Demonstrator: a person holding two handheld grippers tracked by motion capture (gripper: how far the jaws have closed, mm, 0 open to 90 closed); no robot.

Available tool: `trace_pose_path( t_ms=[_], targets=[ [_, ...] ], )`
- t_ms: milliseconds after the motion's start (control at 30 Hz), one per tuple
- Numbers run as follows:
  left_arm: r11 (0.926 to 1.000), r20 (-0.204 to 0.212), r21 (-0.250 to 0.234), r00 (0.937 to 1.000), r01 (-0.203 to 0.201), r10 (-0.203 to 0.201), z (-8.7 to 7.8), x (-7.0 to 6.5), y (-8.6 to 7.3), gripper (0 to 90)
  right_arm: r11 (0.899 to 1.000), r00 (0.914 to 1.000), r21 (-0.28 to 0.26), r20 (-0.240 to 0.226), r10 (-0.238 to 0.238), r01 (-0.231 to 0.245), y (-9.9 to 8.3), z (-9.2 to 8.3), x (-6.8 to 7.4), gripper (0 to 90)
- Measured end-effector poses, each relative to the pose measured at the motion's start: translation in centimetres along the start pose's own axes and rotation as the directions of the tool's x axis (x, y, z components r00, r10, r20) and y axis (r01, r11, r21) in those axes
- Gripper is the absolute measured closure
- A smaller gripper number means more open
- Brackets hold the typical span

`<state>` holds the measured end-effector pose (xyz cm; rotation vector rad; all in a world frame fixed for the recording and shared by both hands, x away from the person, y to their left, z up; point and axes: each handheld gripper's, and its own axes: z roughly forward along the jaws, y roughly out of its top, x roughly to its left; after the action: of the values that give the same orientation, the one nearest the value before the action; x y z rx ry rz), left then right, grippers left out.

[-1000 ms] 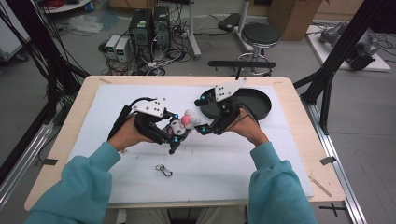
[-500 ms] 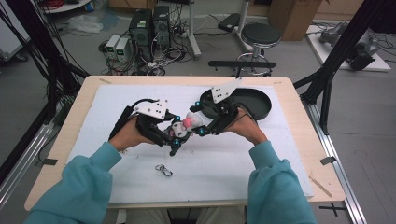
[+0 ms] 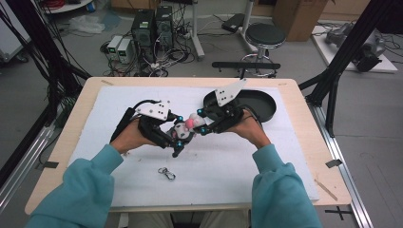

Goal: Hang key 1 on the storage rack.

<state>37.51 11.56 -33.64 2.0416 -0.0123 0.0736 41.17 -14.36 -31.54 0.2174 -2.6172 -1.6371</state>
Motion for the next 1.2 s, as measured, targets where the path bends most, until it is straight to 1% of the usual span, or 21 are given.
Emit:
trace_pose_path(
  t_ms=[133,233,300,333,367,433,600,667,700,767,800,867,900,933,1000,1033,1067,1100,1133,1167,1200],
  targets=[
    [0.9999,-0.004,-0.012,1.0,-0.006,0.006,0.0,0.2,-0.1,27.5,1.0,0.9998,0.002,0.021,0.006,-0.007,0.1,-0.2,0.1,54.8],
    [0.9995,-0.069,-0.03,0.9976,0.008,-0.01,-0.1,0.3,-0.2,12.1,1.0,0.9992,0.02,0.034,0.02,-0.021,0.0,-0.4,0.1,54.9],
    [0.9982,-0.078,-0.048,0.9961,0.037,-0.041,-0.3,0.5,-0.3,1.8,0.999,0.9986,0.024,0.043,0.03,-0.031,0.0,-0.5,0.1,54.9],
    [0.9982,-0.078,-0.048,0.9961,0.037,-0.041,-0.3,0.5,-0.3,1.7,0.999,0.9982,0.022,0.051,0.033,-0.034,0.0,-0.6,0.1,54.9],
    [0.9964,-0.108,-0.069,0.9926,0.049,-0.057,-0.7,0.6,-0.4,1.7,0.999,0.9977,0.017,0.058,0.033,-0.035,0.0,-0.7,0.1,54.9],
    [0.9953,-0.118,-0.076,0.9907,0.06,-0.068,-1.0,0.6,-0.5,1.7,0.999,0.9965,0.014,0.069,0.046,-0.047,0.0,-1.0,0.1,54.9],
    [0.9926,-0.171,-0.092,0.9807,0.08,-0.095,-2.0,0.4,-0.6,1.7,0.998,0.9909,0.002,0.122,0.058,-0.059,-0.1,-2.0,0.1,54.9],
    [0.9908,-0.197,-0.104,0.9746,0.087,-0.106,-2.5,0.3,-0.8,1.7,0.998,0.9855,-0.007,0.156,0.067,-0.067,-0.1,-2.6,0.2,54.8],
    [0.9882,-0.214,-0.113,0.9687,0.104,-0.127,-2.8,0.3,-1.0,1.7,0.997,0.9838,-0.008,0.163,0.074,-0.074,-0.1,-2.8,0.2,54.8],
    [0.9818,-0.22,-0.125,0.9609,0.143,-0.168,-3.1,0.4,-1.4,1.7,0.994,0.9744,-0.024,0.199,0.105,-0.102,-0.2,-3.5,0.4,54.8],
    [0.9807,-0.233,-0.134,0.9573,0.143,-0.171,-3.3,0.3,-1.6,1.7,0.994,0.9693,-0.032,0.221,0.108,-0.104,-0.3,-3.9,0.4,54.8],
    [0.9809,-0.24,-0.135,0.9559,0.14,-0.17,-3.5,0.2,-1.8,1.7,0.992,0.9578,-0.043,0.26,0.124,-0.116,-0.5,-4.6,0.4,54.8],
    [0.9792,-0.249,-0.145,0.9527,0.142,-0.175,-3.8,0.0,-2.2,1.7,0.99,0.9494,-0.061,0.283,0.137,-0.125,-0.6,-5.1,0.4,54.8],
    [0.9794,-0.257,-0.146,0.9505,0.14,-0.174,-4.0,-0.2,-2.4,1.7,0.988,0.9455,-0.071,0.289,0.15,-0.135,-0.7,-5.4,0.5,54.8],
    [0.9777,-0.275,-0.158,0.9449,0.139,-0.178,-4.4,-0.4,-2.8,1.7,0.986,0.9291,-0.09,0.331,0.164,-0.142,-1.1,-6.3,0.6,54.8],
    [0.9777,-0.275,-0.158,0.9449,0.139,-0.178,-4.4,-0.4,-2.8,1.7,0.986,0.9249,-0.093,0.342,0.165,-0.142,-1.2,-6.6,0.6,54.8],
    [0.9764,-0.285,-0.165,0.941,0.14,-0.183,-4.7,-0.6,-3.0,1.7,0.983,0.9159,-0.106,0.359,0.18,-0.152,-1.4,-7.1,0.8,54.8],
    [0.9751,-0.305,-0.171,0.9333,0.141,-0.189,-5.1,-0.9,-3.4,1.7,0.982,0.9072,-0.112,0.379,0.184,-0.152,-1.6,-7.5,0.9,54.8],
    [0.9741,-0.31,-0.176,0.9312,0.142,-0.192,-5.2,-1.0,-3.6,1.7,0.98,0.8963,-0.12,0.399,0.193,-0.158,-1.8,-8.0,1.0,54.8],
    [0.9721,-0.317,-0.178,0.9263,0.152,-0.203,-5.5,-1.2,-3.7,1.7,0.979,0.8912,-0.125,0.409,0.196,-0.158,-2.0,-8.3,1.1,54.8],
    [0.9702,-0.328,-0.19,0.9219,0.15,-0.207,-5.8,-1.3,-3.9,1.7,0.978,0.877,-0.135,0.435,0.203,-0.16,-2.2,-8.8,1.2,54.8]
  ],
)
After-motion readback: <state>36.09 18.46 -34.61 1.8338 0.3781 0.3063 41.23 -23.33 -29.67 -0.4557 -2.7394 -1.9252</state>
